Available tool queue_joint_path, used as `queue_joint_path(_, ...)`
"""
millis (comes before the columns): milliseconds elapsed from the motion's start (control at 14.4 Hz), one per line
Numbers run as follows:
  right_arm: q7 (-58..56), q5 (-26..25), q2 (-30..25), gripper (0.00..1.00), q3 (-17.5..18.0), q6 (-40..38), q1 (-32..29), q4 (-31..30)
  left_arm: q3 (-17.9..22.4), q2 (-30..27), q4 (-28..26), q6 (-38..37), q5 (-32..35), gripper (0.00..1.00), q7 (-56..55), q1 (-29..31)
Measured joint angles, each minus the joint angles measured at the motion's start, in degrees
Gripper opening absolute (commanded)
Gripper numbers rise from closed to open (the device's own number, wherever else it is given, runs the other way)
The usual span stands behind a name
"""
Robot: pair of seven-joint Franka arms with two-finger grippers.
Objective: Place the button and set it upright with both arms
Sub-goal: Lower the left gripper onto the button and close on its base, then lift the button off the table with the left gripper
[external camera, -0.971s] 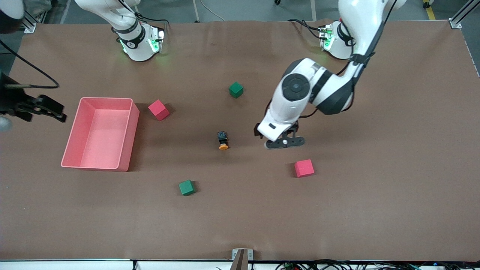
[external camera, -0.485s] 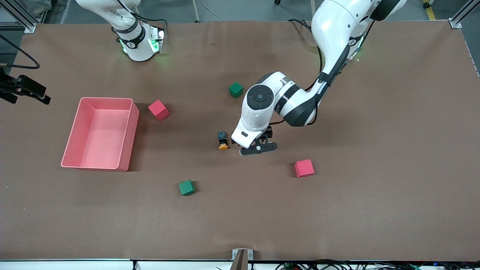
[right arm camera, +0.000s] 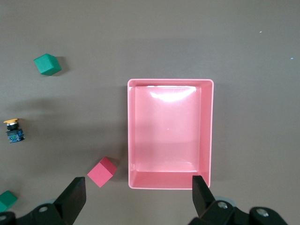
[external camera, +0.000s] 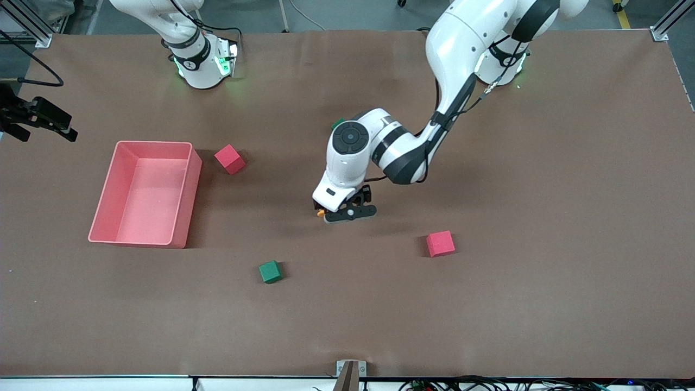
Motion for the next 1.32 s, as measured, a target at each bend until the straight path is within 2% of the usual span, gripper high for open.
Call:
queue_joint_path(416, -2.1, -0.5, -0.1, 1.0, 0.1, 0.2, 0.0, 0.3, 0.7, 4.6, 2.0, 6.7, 0.0, 1.0, 0.0, -2.8)
queue_joint_path(1318, -3.0, -0.5, -0.1, 1.0, 0.4, 0.0, 0.0, 0.3, 1.6, 8.7, 2.8, 6.7, 0.0, 0.97, 0.4, -5.9)
